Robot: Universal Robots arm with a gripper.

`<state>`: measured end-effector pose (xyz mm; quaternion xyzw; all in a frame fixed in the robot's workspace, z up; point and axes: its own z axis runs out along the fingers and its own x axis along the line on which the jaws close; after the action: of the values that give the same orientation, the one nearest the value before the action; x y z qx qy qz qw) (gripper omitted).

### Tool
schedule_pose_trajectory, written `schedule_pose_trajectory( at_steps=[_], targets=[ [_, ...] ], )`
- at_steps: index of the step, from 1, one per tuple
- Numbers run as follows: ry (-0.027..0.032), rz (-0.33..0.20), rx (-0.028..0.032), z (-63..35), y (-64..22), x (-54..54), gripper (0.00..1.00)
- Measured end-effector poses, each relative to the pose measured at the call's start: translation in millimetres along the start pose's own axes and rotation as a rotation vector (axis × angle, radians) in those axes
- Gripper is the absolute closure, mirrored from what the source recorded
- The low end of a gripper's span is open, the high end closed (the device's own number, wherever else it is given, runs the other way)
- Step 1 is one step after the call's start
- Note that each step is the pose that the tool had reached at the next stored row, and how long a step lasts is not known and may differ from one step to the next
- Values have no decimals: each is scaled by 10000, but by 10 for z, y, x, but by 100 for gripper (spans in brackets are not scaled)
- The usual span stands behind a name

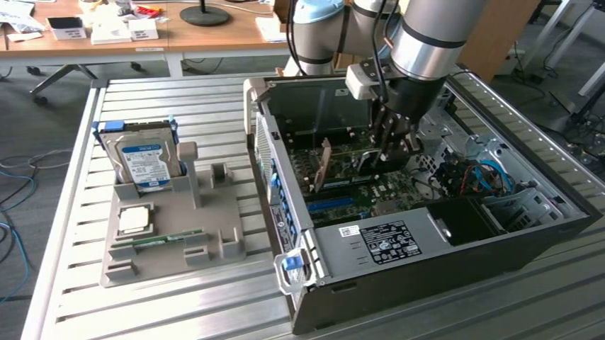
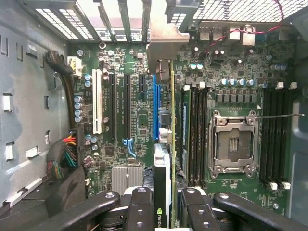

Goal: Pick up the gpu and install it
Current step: 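Insert the gpu into the slot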

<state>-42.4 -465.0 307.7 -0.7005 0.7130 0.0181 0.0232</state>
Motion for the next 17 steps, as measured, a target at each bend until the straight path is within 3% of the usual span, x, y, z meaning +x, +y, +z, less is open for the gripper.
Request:
schedule_pose_trajectory(
  at_steps=[17],
  targets=[
    [-4,0,2,37,51,-12,73]
  ],
)
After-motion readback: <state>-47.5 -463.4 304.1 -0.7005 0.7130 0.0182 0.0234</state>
